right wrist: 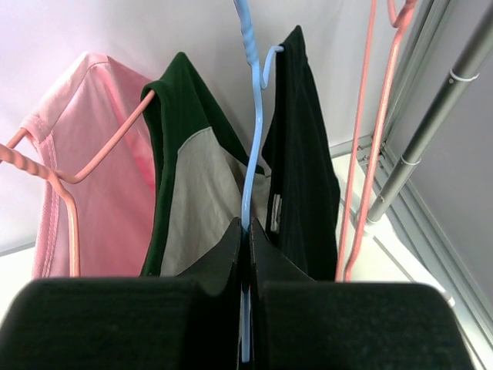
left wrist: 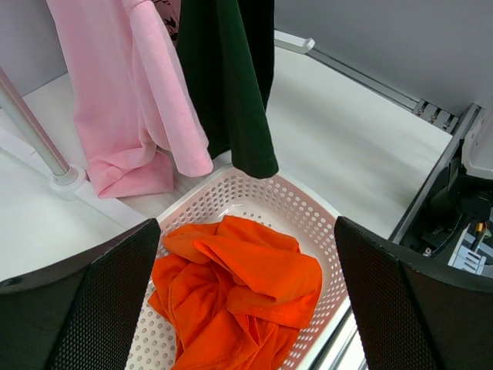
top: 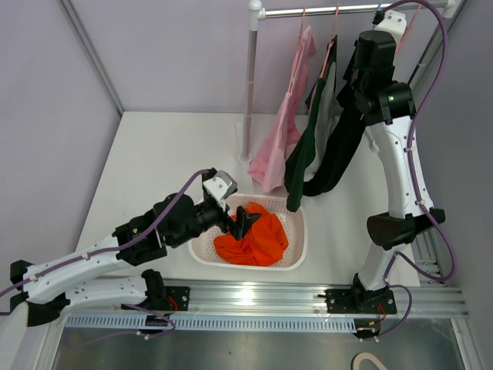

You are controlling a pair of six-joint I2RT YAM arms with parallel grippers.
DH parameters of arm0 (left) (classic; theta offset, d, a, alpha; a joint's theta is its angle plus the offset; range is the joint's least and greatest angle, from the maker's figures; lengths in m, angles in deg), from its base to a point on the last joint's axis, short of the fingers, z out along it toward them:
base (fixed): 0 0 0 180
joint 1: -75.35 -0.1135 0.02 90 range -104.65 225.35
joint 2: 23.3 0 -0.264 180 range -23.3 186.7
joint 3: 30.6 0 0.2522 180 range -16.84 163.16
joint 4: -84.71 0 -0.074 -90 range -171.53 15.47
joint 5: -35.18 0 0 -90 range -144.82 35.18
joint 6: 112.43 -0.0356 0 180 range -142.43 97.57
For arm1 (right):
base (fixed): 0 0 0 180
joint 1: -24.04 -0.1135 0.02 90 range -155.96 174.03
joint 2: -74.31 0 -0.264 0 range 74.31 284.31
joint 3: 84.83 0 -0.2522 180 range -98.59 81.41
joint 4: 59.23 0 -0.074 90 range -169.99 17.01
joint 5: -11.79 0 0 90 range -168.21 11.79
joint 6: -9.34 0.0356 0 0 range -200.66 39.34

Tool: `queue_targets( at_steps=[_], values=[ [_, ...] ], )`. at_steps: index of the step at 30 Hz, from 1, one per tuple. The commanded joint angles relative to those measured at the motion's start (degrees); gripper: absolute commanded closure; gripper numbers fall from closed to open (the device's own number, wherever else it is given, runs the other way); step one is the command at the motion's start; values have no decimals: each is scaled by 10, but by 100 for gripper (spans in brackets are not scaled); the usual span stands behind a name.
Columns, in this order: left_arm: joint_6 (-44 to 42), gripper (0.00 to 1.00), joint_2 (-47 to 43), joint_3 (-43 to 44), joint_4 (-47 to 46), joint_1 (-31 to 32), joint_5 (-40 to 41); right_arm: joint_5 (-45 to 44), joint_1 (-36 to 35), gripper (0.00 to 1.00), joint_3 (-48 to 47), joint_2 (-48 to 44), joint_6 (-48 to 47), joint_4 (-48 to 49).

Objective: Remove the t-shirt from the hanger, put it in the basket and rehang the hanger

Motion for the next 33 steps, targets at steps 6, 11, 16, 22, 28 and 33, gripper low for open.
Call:
queue_targets(
  at_steps=[6,11,16,22,28,33],
  values=[
    [-2,1,-9,-2,-4,5,4,-21,-16,100,-13,-27,-39,34],
    [-4,0,3,12,-4,5,-3,-26,-27,100,-23,-59,-87,68],
    [-5,1,7,14,-11,7,-2,-15,-32,100,16,-125,-105,96],
    [-15,1,12,26,-19,21,-12,-4,-42,100,69,-193,-55,43],
    [-64,0,84,97,-4,101,75,-27,-83,100,269,-307,54,57],
    [-152,1,148,105,-95,170,112,-32,-85,100,304,-325,120,24]
  ],
)
